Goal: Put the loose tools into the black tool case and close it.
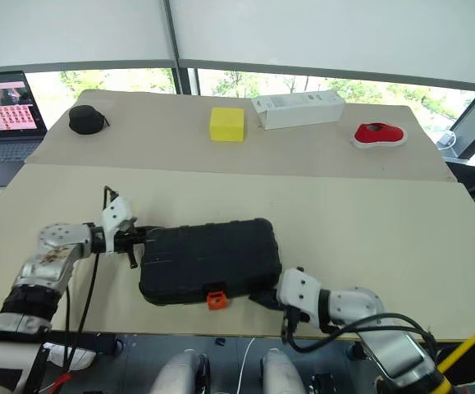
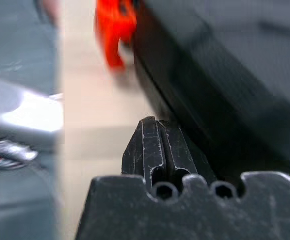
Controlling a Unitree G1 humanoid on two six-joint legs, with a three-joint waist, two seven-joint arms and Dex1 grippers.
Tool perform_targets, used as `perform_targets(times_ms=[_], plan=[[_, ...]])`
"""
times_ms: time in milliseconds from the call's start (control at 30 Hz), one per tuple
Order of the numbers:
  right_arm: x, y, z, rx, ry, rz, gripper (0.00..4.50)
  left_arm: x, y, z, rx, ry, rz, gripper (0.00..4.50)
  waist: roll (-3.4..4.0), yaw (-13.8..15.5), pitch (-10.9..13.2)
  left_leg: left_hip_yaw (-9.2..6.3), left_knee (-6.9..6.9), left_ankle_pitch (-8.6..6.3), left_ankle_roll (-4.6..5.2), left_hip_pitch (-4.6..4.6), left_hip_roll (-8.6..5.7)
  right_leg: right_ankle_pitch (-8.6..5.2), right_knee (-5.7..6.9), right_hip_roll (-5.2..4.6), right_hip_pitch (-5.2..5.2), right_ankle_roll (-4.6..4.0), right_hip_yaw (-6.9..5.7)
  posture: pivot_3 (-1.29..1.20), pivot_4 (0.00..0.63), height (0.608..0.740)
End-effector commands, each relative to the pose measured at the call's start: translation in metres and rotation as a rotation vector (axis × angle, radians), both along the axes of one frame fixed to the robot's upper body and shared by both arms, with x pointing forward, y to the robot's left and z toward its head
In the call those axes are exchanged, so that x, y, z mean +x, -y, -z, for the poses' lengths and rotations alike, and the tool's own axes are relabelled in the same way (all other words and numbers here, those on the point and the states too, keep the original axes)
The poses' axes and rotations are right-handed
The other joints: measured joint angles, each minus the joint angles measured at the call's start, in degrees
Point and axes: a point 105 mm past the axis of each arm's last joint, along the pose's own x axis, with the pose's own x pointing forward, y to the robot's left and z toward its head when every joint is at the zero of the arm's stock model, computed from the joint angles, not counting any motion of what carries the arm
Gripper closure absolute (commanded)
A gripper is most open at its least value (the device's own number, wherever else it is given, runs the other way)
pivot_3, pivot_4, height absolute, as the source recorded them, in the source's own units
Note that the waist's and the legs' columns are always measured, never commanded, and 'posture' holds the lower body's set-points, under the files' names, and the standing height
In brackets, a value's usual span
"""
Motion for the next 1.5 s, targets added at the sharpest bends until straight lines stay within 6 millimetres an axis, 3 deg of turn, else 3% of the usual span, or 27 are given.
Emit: perform_targets(times_ms=[33, 233, 400, 500, 633, 733, 867, 1100, 1267, 1500], plan=[[0.027, 0.007, -0.023, 0.026, 0.110, 0.065, 4.50, -0.015, 0.000, -0.008, -0.050, 0.014, 0.015, 4.47, -0.01, 0.12, 0.00, 0.00, 0.00, 0.00, 0.00, 0.00, 0.00, 0.00, 0.00, -0.01, 0.00, 0.00, 0.00, 0.00, 0.150, 0.740], [0.051, 0.009, -0.029, 0.019, 0.166, 0.074, 4.50, -0.036, 0.003, -0.007, -0.111, 0.000, -0.021, 4.47, -0.01, 0.39, 0.02, 0.00, 0.00, 0.00, 0.00, 0.00, -0.01, 0.02, -0.01, -0.08, 0.01, 0.02, -0.03, 0.00, 0.150, 0.740], [0.077, 0.020, -0.036, 0.056, 0.202, 0.139, 4.50, -0.049, 0.004, -0.020, -0.236, -0.002, -0.063, 4.47, -0.01, 0.15, 0.04, -0.01, 0.01, 0.00, 0.00, 0.00, -0.01, 0.03, -0.01, -0.09, 0.02, 0.01, -0.05, 0.00, 0.150, 0.740], [0.079, 0.028, -0.038, 0.056, 0.210, 0.154, 4.50, -0.052, -0.003, -0.029, -0.263, -0.009, -0.079, 4.47, -0.01, 0.17, 0.04, -0.03, 0.00, 0.00, 0.00, 0.00, -0.01, 0.03, -0.01, -0.09, 0.00, 0.01, -0.05, 0.00, 0.150, 0.740], [0.065, 0.040, -0.034, 0.046, 0.130, 0.139, 4.50, -0.060, -0.003, -0.061, -0.323, -0.057, 0.029, 4.47, 0.00, 0.19, 0.05, -0.06, -0.01, 0.00, 0.00, 0.00, 0.00, 0.03, 0.02, -0.08, 0.00, 0.01, -0.07, 0.00, 0.150, 0.740], [0.052, 0.041, -0.023, 0.025, 0.054, 0.122, 4.50, -0.056, 0.009, -0.071, -0.284, -0.069, 0.107, 4.47, 0.01, 0.76, 0.06, -0.12, -0.02, 0.00, 0.00, 0.00, -0.03, 0.03, -0.01, -0.09, 0.04, 0.01, -0.14, 0.00, 0.150, 0.740], [0.042, 0.034, -0.017, 0.045, -0.008, 0.126, 4.50, -0.043, 0.042, -0.075, -0.273, -0.028, 0.208, 4.47, 0.04, 0.75, 0.06, -0.05, 0.00, 0.00, 0.00, 0.03, -0.09, 0.03, -0.04, -0.12, 0.10, 0.02, -0.10, 0.00, 0.150, 0.740], [0.037, 0.017, -0.014, 0.065, -0.026, 0.126, 4.50, -0.015, 0.080, -0.066, -0.237, 0.034, 0.270, 4.47, 0.04, 0.20, 0.06, -0.10, 0.01, 0.00, 0.00, -0.02, -0.07, 0.03, -0.02, 0.01, 0.04, 0.01, -0.09, 0.00, 0.150, 0.740], [0.039, 0.009, -0.017, 0.082, -0.015, 0.124, 4.50, 0.005, 0.091, -0.051, -0.170, 0.053, 0.238, 4.47, 0.03, 0.21, 0.06, -0.12, 0.01, 0.00, 0.00, -0.03, -0.11, 0.03, -0.03, 0.00, 0.06, 0.02, -0.08, 0.00, 0.150, 0.740], [0.044, 0.003, -0.023, 0.116, 0.018, 0.129, 4.50, 0.005, 0.093, -0.034, -0.136, 0.021, 0.228, 4.47, 0.05, 0.23, 0.06, -0.12, 0.01, 0.00, 0.00, -0.02, -0.10, 0.03, -0.03, -0.01, 0.07, 0.03, -0.08, 0.00, 0.150, 0.740]])
